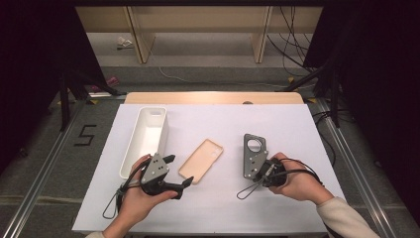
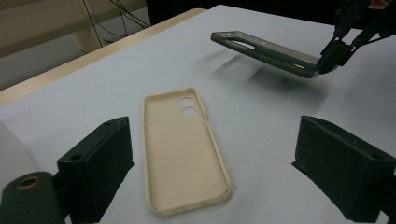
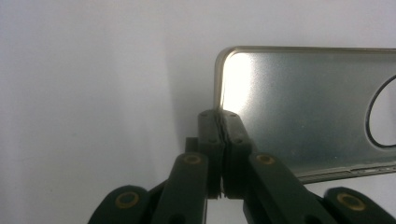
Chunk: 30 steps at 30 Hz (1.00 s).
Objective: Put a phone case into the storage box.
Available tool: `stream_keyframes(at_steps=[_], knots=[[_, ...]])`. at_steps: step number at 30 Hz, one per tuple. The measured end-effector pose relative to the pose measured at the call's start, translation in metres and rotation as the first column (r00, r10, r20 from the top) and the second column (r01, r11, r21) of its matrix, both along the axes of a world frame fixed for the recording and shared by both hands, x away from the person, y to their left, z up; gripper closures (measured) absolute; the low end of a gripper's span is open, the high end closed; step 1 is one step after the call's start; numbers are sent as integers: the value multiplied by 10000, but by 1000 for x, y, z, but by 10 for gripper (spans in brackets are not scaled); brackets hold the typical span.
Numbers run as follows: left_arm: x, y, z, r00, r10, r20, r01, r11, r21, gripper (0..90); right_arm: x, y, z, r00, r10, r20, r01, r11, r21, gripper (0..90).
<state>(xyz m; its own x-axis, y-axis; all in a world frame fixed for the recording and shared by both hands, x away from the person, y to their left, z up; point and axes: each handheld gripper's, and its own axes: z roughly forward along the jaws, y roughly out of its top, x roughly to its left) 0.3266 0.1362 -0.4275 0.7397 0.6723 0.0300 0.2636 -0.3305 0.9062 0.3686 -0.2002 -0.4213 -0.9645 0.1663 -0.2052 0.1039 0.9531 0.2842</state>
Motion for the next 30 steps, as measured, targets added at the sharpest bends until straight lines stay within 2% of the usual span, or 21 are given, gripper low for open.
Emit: stream_keyframes(at_steps=[6, 9, 11, 13, 19, 20, 25, 26, 30], knots=[[23, -17, 13, 9996, 255, -136, -254, 9996, 126, 133, -3, 4, 4, 9994, 164, 290, -177, 9987, 468, 888], [35, -27, 19, 9997, 174, -191, -171, 9998, 140, 135, -5, 8, 5, 9981, 339, 522, -376, 9966, 728, 889], [42, -34, 22, 9997, 114, -224, -109, 9997, 212, 135, -7, 9, 6, 9986, 264, 449, -298, 9966, 770, 888], [50, -43, 26, 9994, -3, -334, 10, 9998, 191, 136, -7, 12, 6, 9976, 382, 584, -436, 9946, 944, 888], [61, -52, 31, 9985, -118, -527, 128, 9997, 188, 139, -8, 15, 7, 9969, 451, 643, -541, 9879, 1455, 889], [63, -54, 31, 9981, -125, -595, 138, 9997, 202, 141, -8, 16, 8, 9977, 443, 510, -515, 9874, 1498, 888], [71, -60, 32, 9960, -140, -881, 155, 9997, 166, 149, -10, 22, 10, 9957, 532, 765, -661, 9817, 1785, 888], [72, -61, 32, 9955, -141, -942, 156, 9998, 148, 150, -12, 25, 11, 9960, 604, 652, -723, 9772, 1995, 889], [79, -66, 32, 9929, -150, -1182, 170, 9997, 165, 154, -13, 29, 13, 9954, 688, 663, -819, 9721, 2198, 888]])
